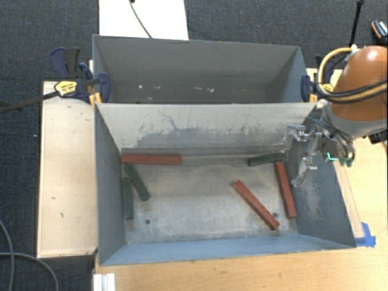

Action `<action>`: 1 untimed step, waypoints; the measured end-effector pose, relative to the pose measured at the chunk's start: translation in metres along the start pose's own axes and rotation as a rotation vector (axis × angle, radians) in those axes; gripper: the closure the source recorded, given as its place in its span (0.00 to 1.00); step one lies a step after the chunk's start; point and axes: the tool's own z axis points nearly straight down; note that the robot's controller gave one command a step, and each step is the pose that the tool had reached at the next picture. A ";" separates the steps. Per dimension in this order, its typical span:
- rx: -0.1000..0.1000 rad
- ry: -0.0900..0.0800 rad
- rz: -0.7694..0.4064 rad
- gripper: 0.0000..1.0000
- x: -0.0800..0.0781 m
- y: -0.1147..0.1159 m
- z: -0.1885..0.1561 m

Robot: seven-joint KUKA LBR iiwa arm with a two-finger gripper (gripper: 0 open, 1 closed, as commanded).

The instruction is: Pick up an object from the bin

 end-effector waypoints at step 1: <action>-0.003 0.004 0.075 0.00 0.043 0.043 0.089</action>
Offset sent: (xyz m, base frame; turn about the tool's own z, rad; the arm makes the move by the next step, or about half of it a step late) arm -0.0407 0.0402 -0.0842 0.0766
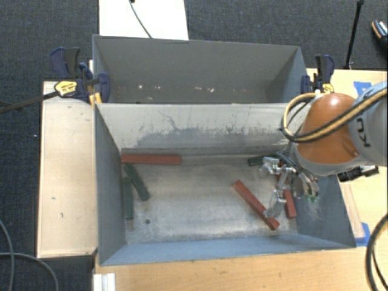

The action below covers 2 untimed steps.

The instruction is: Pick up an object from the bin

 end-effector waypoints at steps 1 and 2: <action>-0.002 -0.008 0.002 0.00 -0.012 0.077 0.022; 0.006 -0.015 -0.286 0.00 -0.059 0.035 0.020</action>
Offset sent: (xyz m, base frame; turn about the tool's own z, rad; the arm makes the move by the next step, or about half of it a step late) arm 0.0173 0.0694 -0.0215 0.0099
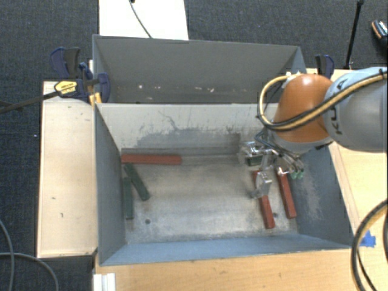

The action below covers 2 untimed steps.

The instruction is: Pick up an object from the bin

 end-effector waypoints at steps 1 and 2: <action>-0.027 0.002 -0.246 0.00 0.013 -0.045 -0.002; -0.009 0.007 -0.153 0.00 0.043 0.055 -0.003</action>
Offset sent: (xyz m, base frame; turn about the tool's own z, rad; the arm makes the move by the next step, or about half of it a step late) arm -0.0037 -0.0613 0.0031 -0.2363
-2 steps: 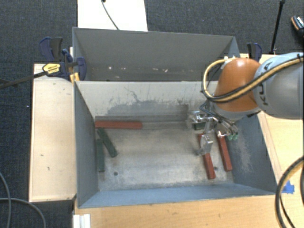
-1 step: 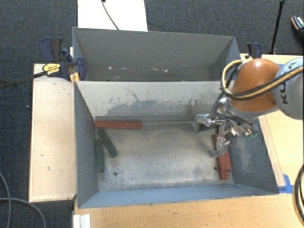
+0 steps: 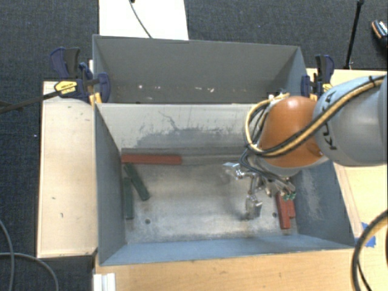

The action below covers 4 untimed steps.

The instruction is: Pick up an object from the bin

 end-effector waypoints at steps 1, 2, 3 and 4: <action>0.001 -0.001 -0.098 0.00 -0.007 0.159 -0.025; 0.011 -0.012 -0.096 0.00 -0.066 0.072 -0.070; 0.002 -0.005 -0.183 0.00 -0.024 0.169 -0.113; 0.003 0.001 -0.094 0.00 -0.075 0.200 0.009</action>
Offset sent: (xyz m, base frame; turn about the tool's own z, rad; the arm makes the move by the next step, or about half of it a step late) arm -0.0483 0.1444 0.0254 -0.0889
